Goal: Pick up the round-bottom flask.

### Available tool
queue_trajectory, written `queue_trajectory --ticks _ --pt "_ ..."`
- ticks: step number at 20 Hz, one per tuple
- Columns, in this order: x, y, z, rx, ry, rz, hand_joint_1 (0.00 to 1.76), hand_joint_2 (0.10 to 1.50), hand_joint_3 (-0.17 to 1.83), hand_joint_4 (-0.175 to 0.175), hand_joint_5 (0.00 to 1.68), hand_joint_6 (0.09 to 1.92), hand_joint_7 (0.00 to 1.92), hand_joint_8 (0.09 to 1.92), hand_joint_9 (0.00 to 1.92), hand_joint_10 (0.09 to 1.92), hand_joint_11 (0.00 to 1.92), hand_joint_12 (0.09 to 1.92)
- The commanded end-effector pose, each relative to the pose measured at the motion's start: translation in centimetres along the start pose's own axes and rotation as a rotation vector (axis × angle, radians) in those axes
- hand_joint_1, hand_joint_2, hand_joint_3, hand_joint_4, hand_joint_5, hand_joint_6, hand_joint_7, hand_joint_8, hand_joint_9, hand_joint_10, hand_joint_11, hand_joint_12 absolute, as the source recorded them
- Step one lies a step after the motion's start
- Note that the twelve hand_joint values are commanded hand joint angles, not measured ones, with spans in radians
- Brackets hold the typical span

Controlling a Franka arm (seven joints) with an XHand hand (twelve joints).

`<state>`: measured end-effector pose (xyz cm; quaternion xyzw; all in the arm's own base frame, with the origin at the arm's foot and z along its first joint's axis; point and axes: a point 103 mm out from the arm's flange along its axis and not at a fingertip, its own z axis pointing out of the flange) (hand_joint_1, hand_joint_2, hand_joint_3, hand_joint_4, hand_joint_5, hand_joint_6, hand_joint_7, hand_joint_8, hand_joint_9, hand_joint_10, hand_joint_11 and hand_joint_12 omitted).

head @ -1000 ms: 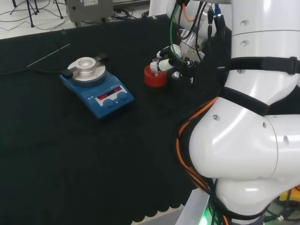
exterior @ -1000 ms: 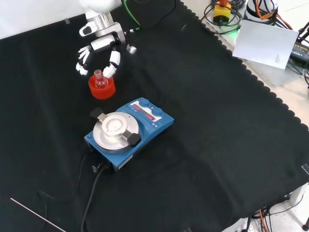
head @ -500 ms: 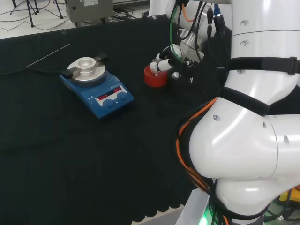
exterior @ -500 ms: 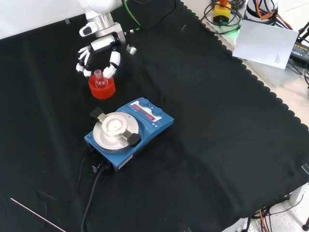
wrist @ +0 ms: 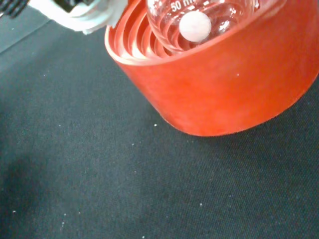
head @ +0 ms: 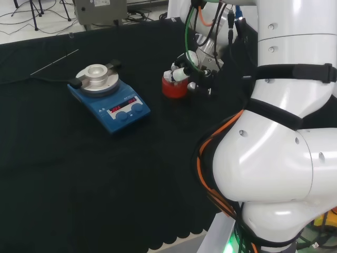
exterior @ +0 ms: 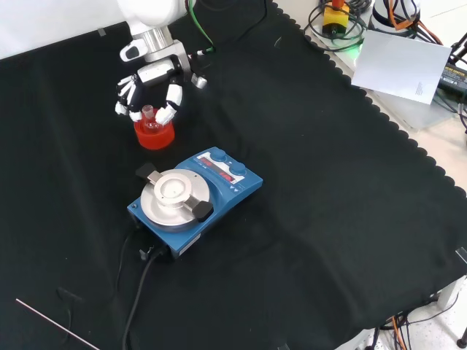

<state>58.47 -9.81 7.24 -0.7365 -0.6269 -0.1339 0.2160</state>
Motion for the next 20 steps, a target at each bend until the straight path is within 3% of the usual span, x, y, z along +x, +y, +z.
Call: queue_trajectory --ticks 1,20 --pt "-0.87 -0.26 -0.94 -0.017 0.0 0.005 0.84 0.66 0.54 0.045 0.91 0.68 0.41 0.52 0.53 0.55 0.06 1.39" --pt "-1.16 -0.31 -0.95 -0.023 -0.022 0.019 0.86 0.64 0.56 0.025 0.84 0.73 0.41 0.51 0.55 0.54 0.07 1.38"
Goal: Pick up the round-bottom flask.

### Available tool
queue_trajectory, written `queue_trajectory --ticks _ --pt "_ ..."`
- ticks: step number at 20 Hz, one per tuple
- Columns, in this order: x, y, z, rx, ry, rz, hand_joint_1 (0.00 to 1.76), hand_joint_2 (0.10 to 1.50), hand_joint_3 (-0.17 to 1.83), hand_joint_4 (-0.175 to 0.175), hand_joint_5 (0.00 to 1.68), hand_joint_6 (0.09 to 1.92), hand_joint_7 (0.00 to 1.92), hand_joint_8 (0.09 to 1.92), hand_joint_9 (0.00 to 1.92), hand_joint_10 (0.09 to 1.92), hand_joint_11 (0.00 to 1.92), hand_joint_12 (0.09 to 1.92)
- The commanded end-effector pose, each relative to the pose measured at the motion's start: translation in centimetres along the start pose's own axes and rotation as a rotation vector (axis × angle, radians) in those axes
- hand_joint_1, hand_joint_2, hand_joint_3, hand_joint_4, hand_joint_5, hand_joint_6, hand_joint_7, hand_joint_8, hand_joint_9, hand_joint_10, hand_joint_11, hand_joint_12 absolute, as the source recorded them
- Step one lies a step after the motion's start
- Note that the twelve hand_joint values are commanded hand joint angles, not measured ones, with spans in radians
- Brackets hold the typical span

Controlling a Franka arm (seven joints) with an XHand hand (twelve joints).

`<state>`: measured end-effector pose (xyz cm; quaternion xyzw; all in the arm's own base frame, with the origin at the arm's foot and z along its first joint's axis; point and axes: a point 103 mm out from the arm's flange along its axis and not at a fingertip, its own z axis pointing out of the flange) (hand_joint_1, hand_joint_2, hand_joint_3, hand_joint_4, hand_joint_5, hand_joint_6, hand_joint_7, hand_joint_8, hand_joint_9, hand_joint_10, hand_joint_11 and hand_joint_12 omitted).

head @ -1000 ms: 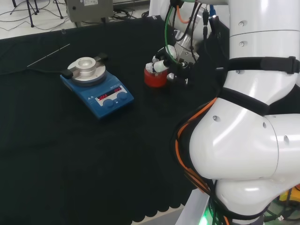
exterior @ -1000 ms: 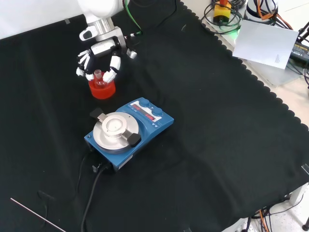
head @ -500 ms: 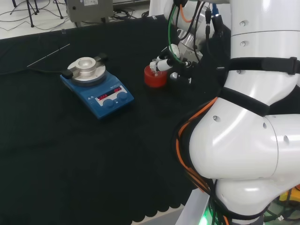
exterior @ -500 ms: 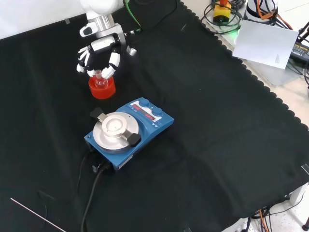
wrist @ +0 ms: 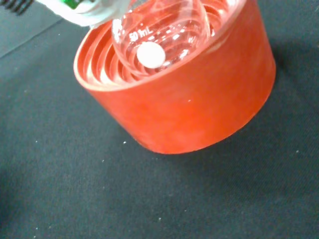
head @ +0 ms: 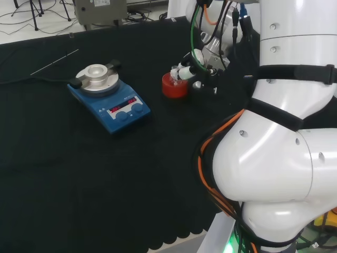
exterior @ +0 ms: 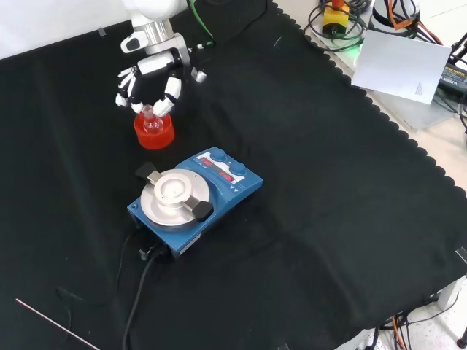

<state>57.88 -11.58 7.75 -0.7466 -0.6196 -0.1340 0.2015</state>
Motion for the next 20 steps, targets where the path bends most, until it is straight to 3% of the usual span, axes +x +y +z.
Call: queue_trajectory --ticks 1,5,13,20 --pt "0.2 0.1 0.2 0.004 -0.005 -0.001 0.86 0.64 0.56 0.023 0.83 0.73 0.41 0.51 0.55 0.54 0.07 1.38" --pt "-0.4 0.0 -0.4 0.001 -0.006 -0.005 0.86 0.63 0.57 0.02 0.81 0.75 0.41 0.51 0.55 0.53 0.07 1.38" --pt "0.9 0.4 0.5 -0.011 -0.004 -0.016 0.86 0.66 0.59 0.039 0.9 0.74 0.43 0.52 0.56 0.54 0.08 1.38" --pt "1.2 0.5 0.5 -0.016 -0.006 -0.022 0.86 0.65 0.58 0.028 0.87 0.74 0.42 0.52 0.56 0.54 0.09 1.38"
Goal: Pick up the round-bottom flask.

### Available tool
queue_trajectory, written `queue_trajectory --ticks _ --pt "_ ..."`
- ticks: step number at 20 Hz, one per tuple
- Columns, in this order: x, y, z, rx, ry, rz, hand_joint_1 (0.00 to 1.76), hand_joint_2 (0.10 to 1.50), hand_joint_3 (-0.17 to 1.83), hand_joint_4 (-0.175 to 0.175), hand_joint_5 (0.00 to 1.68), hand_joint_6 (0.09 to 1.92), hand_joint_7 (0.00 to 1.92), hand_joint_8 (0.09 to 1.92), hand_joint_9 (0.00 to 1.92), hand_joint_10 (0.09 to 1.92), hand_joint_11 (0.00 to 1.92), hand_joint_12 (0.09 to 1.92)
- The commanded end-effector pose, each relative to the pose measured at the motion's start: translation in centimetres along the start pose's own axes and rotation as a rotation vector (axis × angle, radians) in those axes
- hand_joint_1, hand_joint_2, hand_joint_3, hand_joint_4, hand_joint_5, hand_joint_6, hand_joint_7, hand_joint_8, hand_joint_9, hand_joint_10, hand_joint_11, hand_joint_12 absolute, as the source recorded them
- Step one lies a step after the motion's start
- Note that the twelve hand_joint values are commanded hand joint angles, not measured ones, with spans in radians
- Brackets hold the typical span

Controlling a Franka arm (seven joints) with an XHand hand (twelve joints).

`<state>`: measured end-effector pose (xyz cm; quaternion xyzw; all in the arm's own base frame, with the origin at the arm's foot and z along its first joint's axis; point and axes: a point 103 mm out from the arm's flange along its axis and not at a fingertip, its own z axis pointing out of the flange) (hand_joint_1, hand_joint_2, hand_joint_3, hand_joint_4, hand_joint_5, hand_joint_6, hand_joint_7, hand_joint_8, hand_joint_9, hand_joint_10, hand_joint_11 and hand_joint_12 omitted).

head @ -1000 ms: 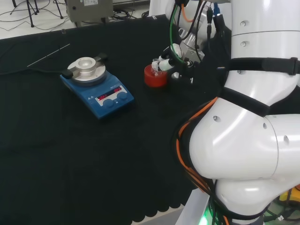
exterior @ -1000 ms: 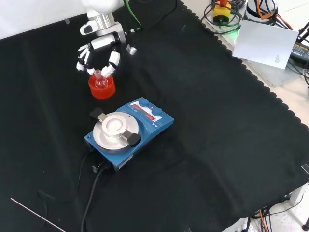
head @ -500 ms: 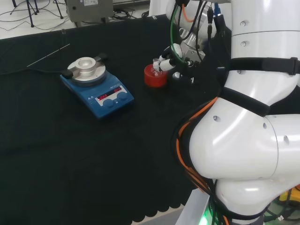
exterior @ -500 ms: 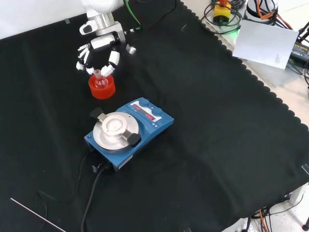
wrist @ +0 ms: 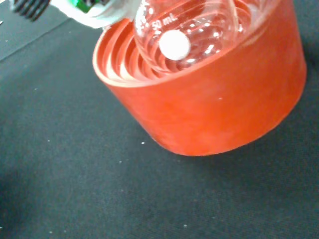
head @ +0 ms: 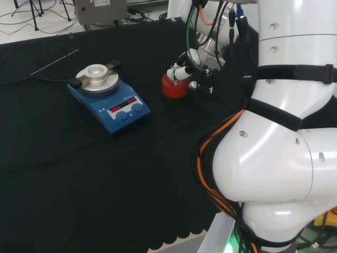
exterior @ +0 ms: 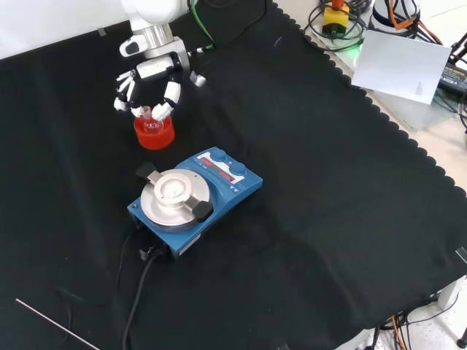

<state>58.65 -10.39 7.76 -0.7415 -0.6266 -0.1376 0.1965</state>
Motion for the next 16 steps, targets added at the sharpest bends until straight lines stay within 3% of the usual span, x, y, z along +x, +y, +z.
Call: queue_trajectory --ticks 1,3,5,8,12,16 --pt "0.0 -0.1 -0.1 -0.019 -0.011 -0.002 0.87 0.66 0.59 0.036 0.9 0.73 0.43 0.52 0.56 0.54 0.09 1.38" --pt "0.0 -0.2 -0.2 -0.047 -0.033 -0.006 0.99 0.82 0.41 0.128 1.03 0.82 0.45 0.53 0.58 0.54 0.11 1.37" --pt "0.2 -0.2 -0.3 -0.06 -0.054 -0.002 1.05 0.84 0.39 0.164 1.12 0.8 0.5 0.53 0.62 0.53 0.16 1.35" --pt "0.5 -0.2 -0.5 -0.081 -0.055 -0.007 1.08 0.76 0.55 0.175 1.17 0.81 0.57 0.5 0.69 0.5 0.21 1.34" --pt "2.2 0.5 -0.2 -0.087 -0.045 -0.009 1.09 0.73 0.6 0.175 1.17 0.82 0.6 0.5 0.72 0.49 0.24 1.34" --pt "2.3 -0.4 -3.4 -0.082 -0.022 0.006 1.09 0.72 0.61 0.175 1.18 0.83 0.6 0.49 0.73 0.49 0.25 1.34"
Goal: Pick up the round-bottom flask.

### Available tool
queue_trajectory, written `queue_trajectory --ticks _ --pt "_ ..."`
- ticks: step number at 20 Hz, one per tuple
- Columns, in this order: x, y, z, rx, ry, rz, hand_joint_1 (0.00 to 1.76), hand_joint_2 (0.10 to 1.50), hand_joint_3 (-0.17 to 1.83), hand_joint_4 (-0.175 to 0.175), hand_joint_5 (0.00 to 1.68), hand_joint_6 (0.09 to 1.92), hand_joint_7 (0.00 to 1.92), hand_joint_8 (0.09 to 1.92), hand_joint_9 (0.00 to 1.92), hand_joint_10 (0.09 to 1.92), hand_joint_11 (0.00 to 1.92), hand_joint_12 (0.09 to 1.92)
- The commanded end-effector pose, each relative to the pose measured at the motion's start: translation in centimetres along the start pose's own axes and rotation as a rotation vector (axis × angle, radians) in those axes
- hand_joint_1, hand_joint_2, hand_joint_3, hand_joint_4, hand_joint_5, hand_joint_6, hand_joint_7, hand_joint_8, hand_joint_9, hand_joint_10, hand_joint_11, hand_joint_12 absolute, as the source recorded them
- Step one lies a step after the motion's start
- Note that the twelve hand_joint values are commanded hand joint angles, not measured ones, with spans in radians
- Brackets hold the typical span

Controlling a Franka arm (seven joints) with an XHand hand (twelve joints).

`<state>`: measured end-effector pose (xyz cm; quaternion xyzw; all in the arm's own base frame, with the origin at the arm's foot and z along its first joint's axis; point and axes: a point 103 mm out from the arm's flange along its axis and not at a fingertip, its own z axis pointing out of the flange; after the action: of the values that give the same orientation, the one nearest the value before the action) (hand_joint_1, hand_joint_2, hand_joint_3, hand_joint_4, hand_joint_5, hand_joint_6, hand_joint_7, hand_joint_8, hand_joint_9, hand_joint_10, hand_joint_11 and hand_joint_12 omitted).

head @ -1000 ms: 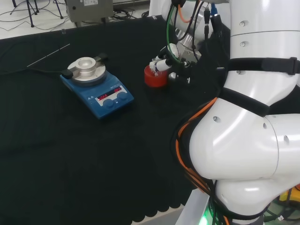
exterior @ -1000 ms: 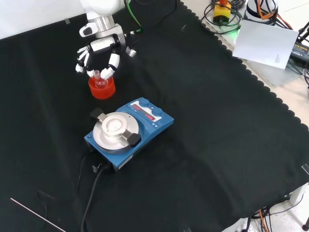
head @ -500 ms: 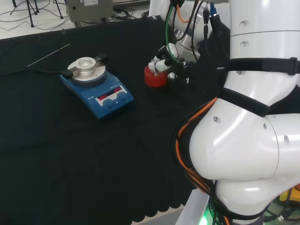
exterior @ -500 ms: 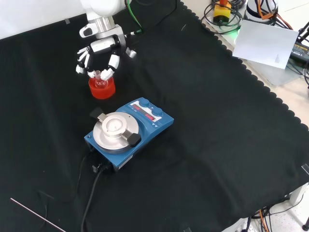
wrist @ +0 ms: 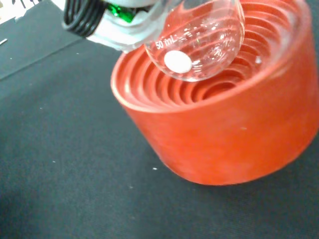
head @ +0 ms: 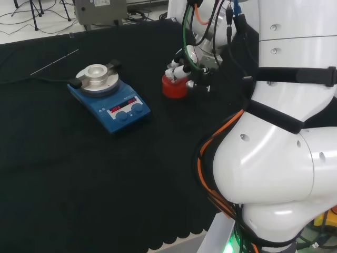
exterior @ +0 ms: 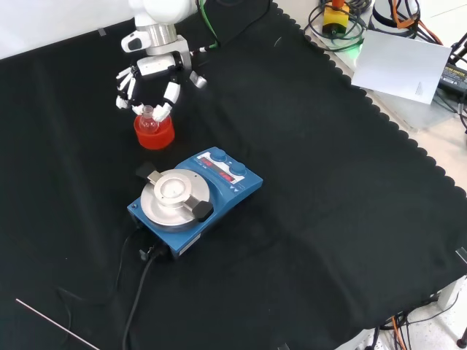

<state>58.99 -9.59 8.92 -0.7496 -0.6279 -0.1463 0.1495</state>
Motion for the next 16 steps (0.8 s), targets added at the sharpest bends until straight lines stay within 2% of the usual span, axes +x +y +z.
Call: queue_trajectory --ticks 1,10,16 --pt "1.0 -0.3 -3.7 0.005 0.031 0.018 1.09 0.72 0.61 0.175 1.18 0.83 0.59 0.49 0.73 0.48 0.25 1.34" --pt "5.6 -2.5 -9.4 -0.007 0.02 0.01 1.1 0.7 0.64 0.175 1.19 0.82 0.59 0.49 0.72 0.48 0.25 1.33" --pt "8.2 -4.0 -11.2 -0.023 0.01 -0.013 1.1 0.69 0.67 0.175 1.19 0.82 0.59 0.49 0.73 0.48 0.26 1.33"
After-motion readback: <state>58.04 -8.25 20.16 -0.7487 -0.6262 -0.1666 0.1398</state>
